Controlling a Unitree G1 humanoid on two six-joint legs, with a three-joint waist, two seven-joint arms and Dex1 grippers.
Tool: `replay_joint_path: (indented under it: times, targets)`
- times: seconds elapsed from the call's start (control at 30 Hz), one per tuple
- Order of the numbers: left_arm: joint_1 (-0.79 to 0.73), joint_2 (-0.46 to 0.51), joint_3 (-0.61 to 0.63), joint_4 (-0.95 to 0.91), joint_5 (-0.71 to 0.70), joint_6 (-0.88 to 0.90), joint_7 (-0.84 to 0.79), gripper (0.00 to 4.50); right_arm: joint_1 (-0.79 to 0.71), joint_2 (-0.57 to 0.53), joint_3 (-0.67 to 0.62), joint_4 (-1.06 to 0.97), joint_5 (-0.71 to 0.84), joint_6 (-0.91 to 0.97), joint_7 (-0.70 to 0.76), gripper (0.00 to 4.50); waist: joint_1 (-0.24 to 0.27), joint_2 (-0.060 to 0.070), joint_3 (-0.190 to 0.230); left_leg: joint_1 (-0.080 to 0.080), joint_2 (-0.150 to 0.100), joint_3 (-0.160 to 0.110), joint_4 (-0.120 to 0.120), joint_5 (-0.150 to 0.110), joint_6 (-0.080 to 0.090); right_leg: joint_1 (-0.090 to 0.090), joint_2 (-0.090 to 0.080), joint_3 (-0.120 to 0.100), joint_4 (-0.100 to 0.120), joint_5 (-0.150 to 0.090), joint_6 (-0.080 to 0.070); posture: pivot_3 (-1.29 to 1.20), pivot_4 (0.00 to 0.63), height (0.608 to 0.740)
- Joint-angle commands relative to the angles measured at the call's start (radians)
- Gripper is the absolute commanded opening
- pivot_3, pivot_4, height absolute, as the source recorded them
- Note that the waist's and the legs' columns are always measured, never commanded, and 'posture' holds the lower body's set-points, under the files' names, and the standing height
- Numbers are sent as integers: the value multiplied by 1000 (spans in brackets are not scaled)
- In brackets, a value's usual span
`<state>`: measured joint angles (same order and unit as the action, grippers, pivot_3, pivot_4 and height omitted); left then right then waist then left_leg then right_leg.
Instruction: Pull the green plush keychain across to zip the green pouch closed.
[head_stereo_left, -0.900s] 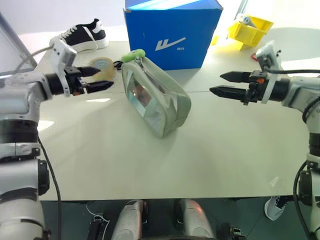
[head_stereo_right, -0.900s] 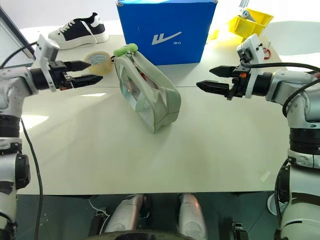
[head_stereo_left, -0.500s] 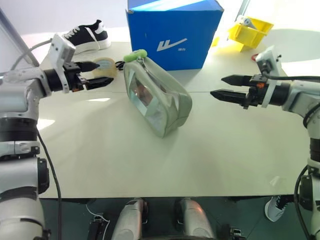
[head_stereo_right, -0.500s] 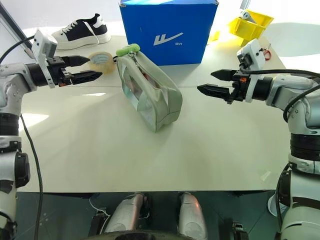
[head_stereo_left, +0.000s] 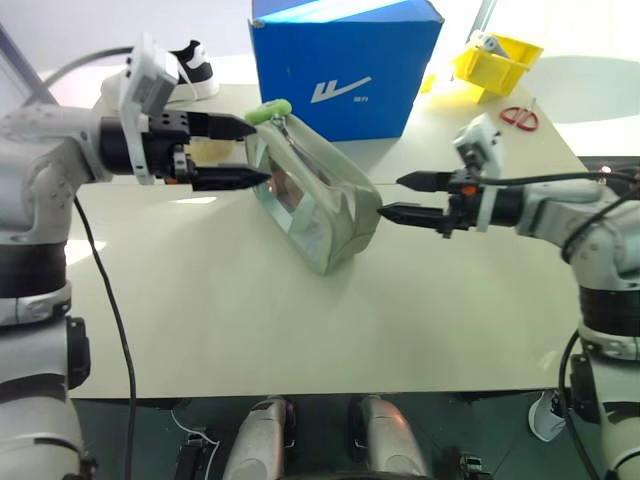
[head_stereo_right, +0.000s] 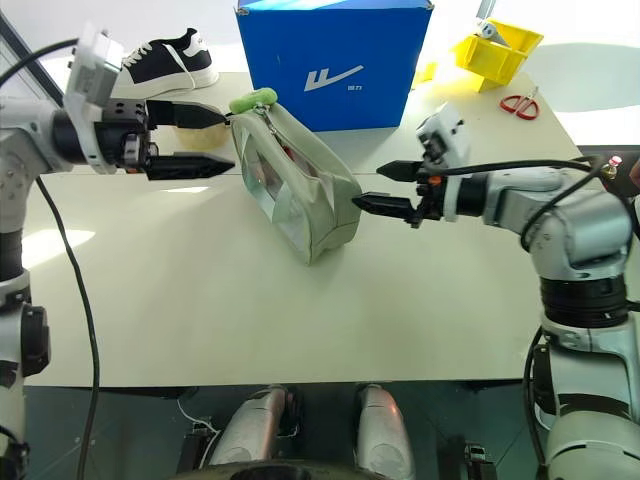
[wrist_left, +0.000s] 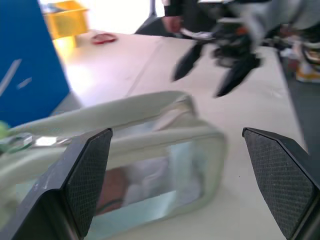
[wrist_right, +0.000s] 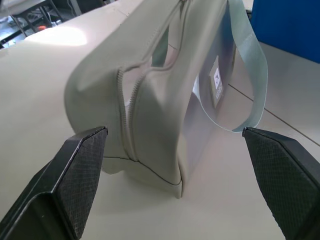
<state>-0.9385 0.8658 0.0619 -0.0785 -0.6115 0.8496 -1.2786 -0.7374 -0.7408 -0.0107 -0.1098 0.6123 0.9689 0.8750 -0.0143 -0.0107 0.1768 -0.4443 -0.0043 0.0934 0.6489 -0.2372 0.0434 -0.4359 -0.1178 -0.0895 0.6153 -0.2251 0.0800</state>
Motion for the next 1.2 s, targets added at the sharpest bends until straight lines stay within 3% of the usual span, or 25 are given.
replay_joint_path:
  times: [0.03, 0.07, 0.17, 0.4, 0.5, 0.7, 0.9, 1.07, 1.2]
  targets:
    - [5, 44, 22, -56, -27, 13, -4, 4445, -17, 25, 14, 10, -24, -40, -3, 4500, 1, 0, 0, 0, 0, 0, 0, 0, 0, 0, 0, 0, 0, 0, 0, 0, 150, 740]
    - [6, 47, 22, -51, -25, 10, 3, 4445, -14, 37, 20, 8, -18, -36, 2, 4500, 1, 0, 0, 1, 0, 0, 1, 0, 0, 0, 1, 0, 1, 0, 1, 0, 150, 740]
    - [10, 53, 28, -24, -20, 4, 23, 4500, -9, 61, 40, -12, -1, -22, 18, 3606, 2, 0, 0, 1, 1, 0, 3, 1, 0, 2, 3, -1, 3, 1, 2, 0, 150, 740]
    - [35, 63, 30, -24, -22, -6, 35, 4500, -36, 85, 60, 14, -11, -22, 29, 66, 3, 0, 0, 1, 1, 0, 7, 0, 2, 4, 5, -2, 3, 2, 5, 0, 150, 740]
    - [43, 66, 33, -25, -23, -8, 46, 4500, -40, 49, 107, 77, -122, -118, 24, 66, 2, 0, 0, 1, 1, 0, 9, 0, 2, 4, 6, -2, 4, 2, 5, 0, 150, 740]
    - [60, 76, 41, -21, -20, -17, 61, 4500, -136, -69, 215, 316, -428, -510, 48, 66, 2, 1, 0, 1, 1, 0, 13, 0, 2, 5, 7, -2, 4, 2, 5, 0, 150, 740]
    - [58, 60, 25, -6, -13, -39, 77, 4500, -238, -38, 226, 502, -507, -643, 101, 66, 0, 1, 1, 1, 2, 0, 13, 2, -1, 5, 7, -2, 5, 3, 7, 0, 150, 740]
    - [58, 56, 24, -2, -11, -49, 87, 4500, -262, -4, 192, 512, -484, -614, 146, 66, 0, 1, 1, 1, 2, 1, 13, 3, -3, 6, 8, -2, 5, 3, 7, 0, 150, 740]
    - [68, 57, 29, -11, -15, -48, 94, 4500, -235, -9, 173, 475, -463, -549, 190, 1478, 0, 1, 1, 1, 2, 1, 13, 2, -2, 6, 8, -2, 5, 3, 7, 0, 150, 740]
